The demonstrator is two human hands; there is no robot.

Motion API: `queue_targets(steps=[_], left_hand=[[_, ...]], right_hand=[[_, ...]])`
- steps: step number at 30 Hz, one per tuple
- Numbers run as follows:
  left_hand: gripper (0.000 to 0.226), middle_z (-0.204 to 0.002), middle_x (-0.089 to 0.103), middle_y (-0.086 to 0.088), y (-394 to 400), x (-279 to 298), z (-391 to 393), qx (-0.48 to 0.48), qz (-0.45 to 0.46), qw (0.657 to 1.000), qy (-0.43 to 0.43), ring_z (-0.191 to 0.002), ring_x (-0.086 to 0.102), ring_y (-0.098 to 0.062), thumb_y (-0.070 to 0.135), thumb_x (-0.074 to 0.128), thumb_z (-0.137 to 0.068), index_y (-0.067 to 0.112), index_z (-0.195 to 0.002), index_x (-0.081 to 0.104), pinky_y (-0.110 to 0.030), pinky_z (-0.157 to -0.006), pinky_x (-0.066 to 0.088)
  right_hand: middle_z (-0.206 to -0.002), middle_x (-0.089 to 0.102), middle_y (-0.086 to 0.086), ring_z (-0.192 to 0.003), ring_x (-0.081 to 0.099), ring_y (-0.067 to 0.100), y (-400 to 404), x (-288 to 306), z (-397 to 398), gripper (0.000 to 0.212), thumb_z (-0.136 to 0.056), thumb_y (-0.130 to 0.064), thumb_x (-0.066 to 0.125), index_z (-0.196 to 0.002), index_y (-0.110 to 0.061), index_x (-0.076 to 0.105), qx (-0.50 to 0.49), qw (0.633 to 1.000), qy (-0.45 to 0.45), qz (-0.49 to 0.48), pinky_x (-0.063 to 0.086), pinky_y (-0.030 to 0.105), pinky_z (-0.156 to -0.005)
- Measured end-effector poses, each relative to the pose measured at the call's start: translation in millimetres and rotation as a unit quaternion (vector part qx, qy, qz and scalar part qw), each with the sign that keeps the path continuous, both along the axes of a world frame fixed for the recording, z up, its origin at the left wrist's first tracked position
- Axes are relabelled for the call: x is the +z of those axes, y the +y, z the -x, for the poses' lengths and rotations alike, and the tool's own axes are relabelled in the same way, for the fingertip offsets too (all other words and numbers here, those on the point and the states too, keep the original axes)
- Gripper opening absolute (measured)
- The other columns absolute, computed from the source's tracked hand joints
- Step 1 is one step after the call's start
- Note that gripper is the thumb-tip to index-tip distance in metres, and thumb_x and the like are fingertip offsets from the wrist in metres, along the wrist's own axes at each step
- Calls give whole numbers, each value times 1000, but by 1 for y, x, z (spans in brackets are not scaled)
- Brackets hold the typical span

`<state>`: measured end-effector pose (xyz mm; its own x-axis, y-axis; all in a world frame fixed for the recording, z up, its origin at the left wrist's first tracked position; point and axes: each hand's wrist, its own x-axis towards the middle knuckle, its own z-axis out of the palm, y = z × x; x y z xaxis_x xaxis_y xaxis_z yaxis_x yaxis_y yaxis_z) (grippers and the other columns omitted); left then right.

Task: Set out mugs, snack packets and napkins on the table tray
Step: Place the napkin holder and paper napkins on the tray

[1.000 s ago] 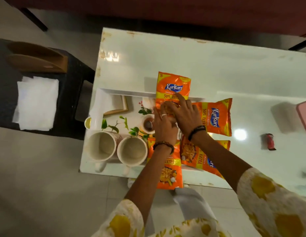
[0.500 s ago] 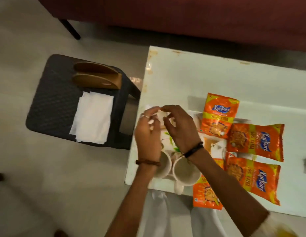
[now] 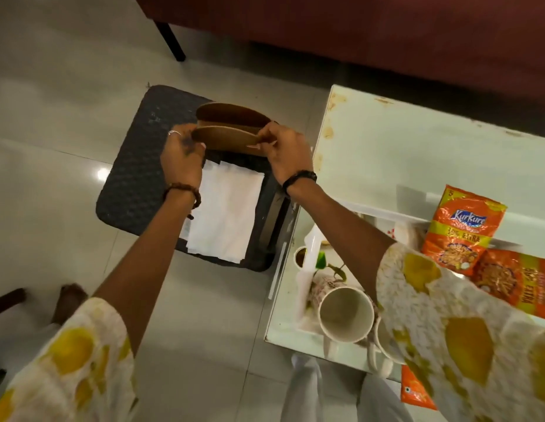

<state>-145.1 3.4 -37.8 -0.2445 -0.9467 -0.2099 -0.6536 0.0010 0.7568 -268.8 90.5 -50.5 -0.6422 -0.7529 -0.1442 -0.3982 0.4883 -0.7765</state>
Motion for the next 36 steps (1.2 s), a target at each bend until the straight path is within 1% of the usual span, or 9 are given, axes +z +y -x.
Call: queue_targets(steps=[4,8,11,15,20,28,31,33,36], left_hand=[[22,-112,65,-19,7,19,5,-50,77,995,36,-105,60,-24,14,52,-91,0,-105,60,-21,-89,46],[18,-100,65,-15,57,45,19,-180,143,967,107,-94,55,-13,13,55,-87,1,-98,64,3,-81,38],[13,-94,65,-9,102,48,33,-262,121,947,142,-89,55,-8,7,58,-85,1,-93,66,-2,-82,40],[11,-88,69,-14,151,34,43,-354,41,919,169,-84,57,-5,3,60,-83,0,-89,69,-10,-78,45],[15,-91,70,-14,190,4,33,-441,-31,889,123,-83,67,-21,9,60,-82,2,-92,70,-31,-78,56],[20,-107,70,-11,198,-29,12,-485,-67,872,-14,-96,65,-25,17,55,-89,9,-103,67,-21,-84,43],[21,-110,69,-8,193,-26,7,-476,-79,876,0,-99,64,-22,20,54,-90,13,-105,67,-24,-87,46],[22,-110,68,-7,185,-21,0,-438,-66,896,17,-98,64,-19,20,54,-90,12,-107,66,-24,-87,49],[21,-107,67,-8,166,-11,-15,-324,-24,945,35,-92,63,-16,15,51,-91,10,-106,65,-17,-81,49]], right_hand=[[-105,70,10,-97,62,23,28,15,10,16,-89,-13,55,-100,-10,66,-31,999,21,34,49,31,-88],[-94,70,6,-86,61,15,101,42,34,14,-87,-10,58,-96,-7,68,-52,994,70,67,45,12,-79],[-89,64,-2,-80,56,-1,169,55,47,11,-85,-7,61,-93,-5,68,-63,994,78,35,42,-2,-71],[-87,65,-2,-76,60,1,249,58,51,14,-80,-2,65,-92,-7,68,-57,994,68,-63,43,-1,-69],[-86,68,1,-75,67,19,300,40,39,16,-77,3,67,-88,-8,71,-5,989,47,-141,53,21,-64],[-106,70,12,-95,65,32,304,20,26,30,-84,9,52,-99,-9,71,43,967,24,-251,53,41,-78],[-98,70,13,-84,66,34,292,33,22,27,-82,8,55,-95,-10,71,11,973,55,-223,55,47,-67],[-91,70,10,-76,66,28,274,48,15,23,-81,7,58,-89,-11,71,-4,984,72,-163,54,41,-63],[-82,66,-4,-75,61,3,228,69,-6,18,-80,-5,56,-84,-15,71,-25,999,23,-38,47,15,-65]])
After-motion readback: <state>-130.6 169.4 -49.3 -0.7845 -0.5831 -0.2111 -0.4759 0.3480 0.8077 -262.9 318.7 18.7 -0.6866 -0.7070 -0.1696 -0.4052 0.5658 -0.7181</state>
